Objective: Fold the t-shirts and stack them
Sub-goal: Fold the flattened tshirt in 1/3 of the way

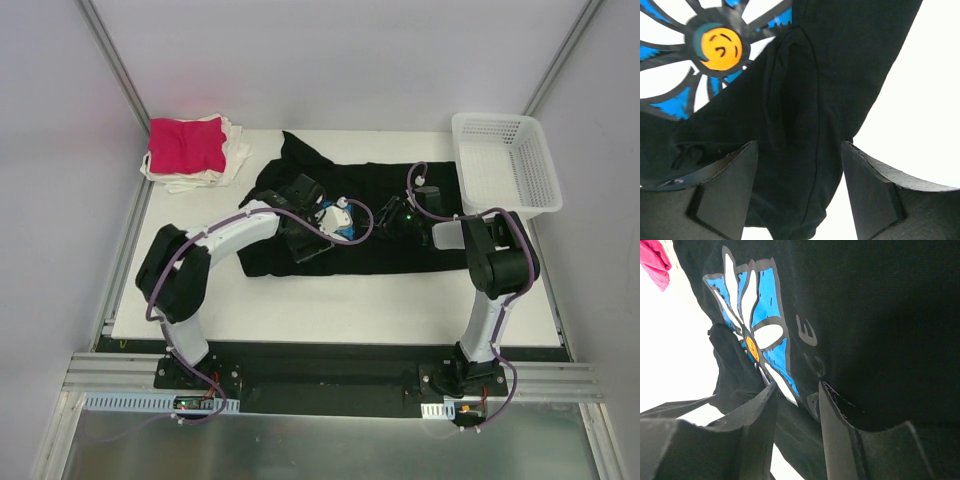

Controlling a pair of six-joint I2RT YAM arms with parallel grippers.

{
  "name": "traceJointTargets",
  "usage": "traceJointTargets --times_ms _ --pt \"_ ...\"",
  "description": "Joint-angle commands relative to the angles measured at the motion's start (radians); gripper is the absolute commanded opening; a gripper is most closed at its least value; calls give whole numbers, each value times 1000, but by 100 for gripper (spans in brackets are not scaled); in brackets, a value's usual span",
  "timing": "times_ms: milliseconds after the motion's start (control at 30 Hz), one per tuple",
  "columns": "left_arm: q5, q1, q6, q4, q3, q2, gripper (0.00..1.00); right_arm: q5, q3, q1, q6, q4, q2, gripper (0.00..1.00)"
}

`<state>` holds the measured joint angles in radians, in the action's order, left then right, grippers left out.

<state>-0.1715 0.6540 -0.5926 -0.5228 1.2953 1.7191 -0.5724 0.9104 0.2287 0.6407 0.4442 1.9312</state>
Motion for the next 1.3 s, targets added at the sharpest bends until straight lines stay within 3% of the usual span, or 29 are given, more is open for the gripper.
traceJointTargets --times_ms 0,233,367,533,867,967,1000,1100,1267 --pt "29 -4 5 -31 61 88 65 -1 16 -8 7 21 -12 40" --pt "125 -7 -13 -31 122 180 65 -9 -2 -17 8 33 -15 38" --pt "144 -25 -24 -31 134 178 59 -10 -4 -19 10 39 -9 35" --pt "158 -37 -21 -31 130 163 35 -11 -1 -20 13 40 5 32" --pt "165 -39 2 -29 82 132 41 -9 -1 -22 11 41 6 31" --pt "161 -39 2 -28 85 132 29 -12 -1 -22 19 45 12 30" --pt "161 -39 4 -28 85 134 19 -12 -1 -23 22 47 12 30" --pt "165 -39 11 -28 87 139 3 -12 -4 -23 22 48 9 30" --pt "165 -39 5 -28 102 140 0 -11 -4 -23 24 50 12 29"
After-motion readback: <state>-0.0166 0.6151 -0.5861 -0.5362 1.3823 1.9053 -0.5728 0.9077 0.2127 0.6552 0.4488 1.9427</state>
